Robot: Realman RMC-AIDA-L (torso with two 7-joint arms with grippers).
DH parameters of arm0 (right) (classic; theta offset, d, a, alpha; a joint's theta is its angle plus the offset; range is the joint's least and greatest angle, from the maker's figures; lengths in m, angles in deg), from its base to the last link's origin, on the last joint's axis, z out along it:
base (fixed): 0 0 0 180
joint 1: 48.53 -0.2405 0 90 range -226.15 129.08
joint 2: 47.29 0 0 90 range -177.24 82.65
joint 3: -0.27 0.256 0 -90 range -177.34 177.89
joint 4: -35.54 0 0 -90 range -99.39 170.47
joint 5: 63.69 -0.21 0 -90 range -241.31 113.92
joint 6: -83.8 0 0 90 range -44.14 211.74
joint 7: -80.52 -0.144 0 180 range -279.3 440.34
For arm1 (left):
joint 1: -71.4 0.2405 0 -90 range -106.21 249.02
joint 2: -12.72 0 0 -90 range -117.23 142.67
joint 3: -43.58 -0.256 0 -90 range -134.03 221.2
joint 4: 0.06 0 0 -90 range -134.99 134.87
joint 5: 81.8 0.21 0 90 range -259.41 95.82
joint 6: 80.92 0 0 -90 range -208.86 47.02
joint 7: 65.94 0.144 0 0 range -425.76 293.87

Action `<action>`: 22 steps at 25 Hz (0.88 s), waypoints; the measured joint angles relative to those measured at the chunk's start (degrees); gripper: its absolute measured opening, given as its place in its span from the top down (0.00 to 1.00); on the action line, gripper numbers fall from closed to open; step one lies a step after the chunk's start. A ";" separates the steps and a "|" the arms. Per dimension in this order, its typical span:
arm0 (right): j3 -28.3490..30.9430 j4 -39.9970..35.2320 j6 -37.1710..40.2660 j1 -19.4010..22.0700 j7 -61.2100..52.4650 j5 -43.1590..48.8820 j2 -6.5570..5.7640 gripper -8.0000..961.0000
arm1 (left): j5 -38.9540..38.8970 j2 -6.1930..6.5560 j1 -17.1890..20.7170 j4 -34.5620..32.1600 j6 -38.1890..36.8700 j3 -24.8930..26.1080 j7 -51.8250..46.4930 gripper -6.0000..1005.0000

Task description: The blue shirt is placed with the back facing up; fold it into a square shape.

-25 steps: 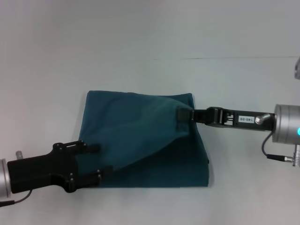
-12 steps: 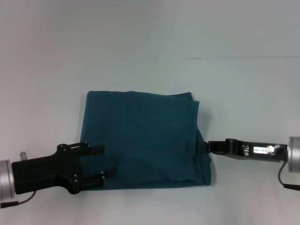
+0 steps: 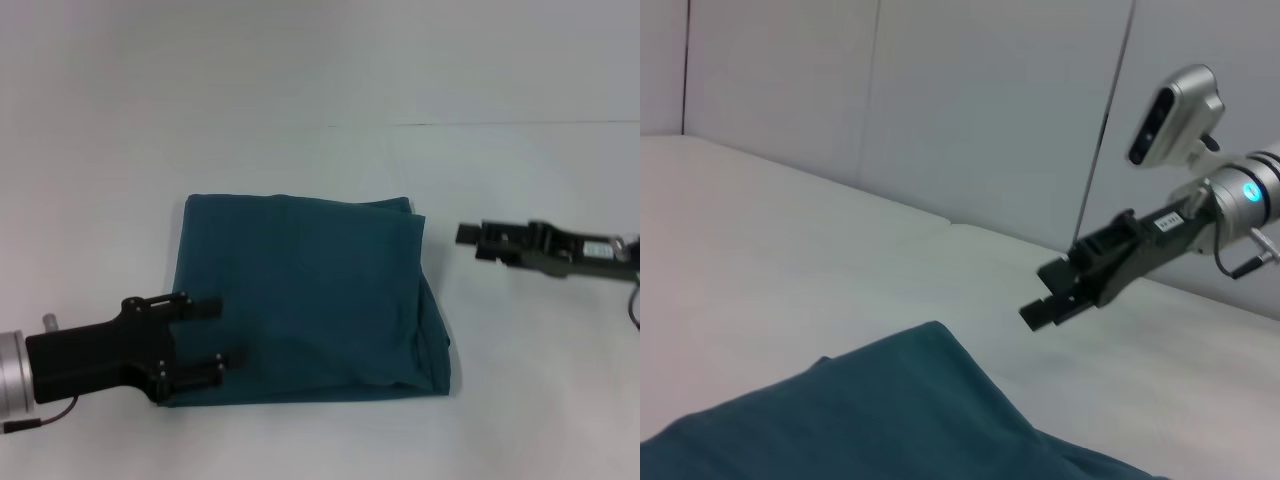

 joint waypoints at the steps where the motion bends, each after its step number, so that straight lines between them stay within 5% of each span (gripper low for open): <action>1: -0.13 -0.01 -0.60 -0.84 -1.01 0.10 -0.14 0.51 | -0.08 -0.01 -0.09 0.00 0.09 0.06 0.01 0.29; 8: -1.03 0.66 -5.53 -5.84 -5.65 3.74 0.68 0.31 | -1.55 -0.24 -0.28 0.16 3.64 0.19 0.11 0.29; 22: -2.29 2.94 -12.55 -8.00 -6.81 5.84 4.20 0.32 | -1.59 -0.26 -1.03 0.28 4.60 0.16 0.25 0.29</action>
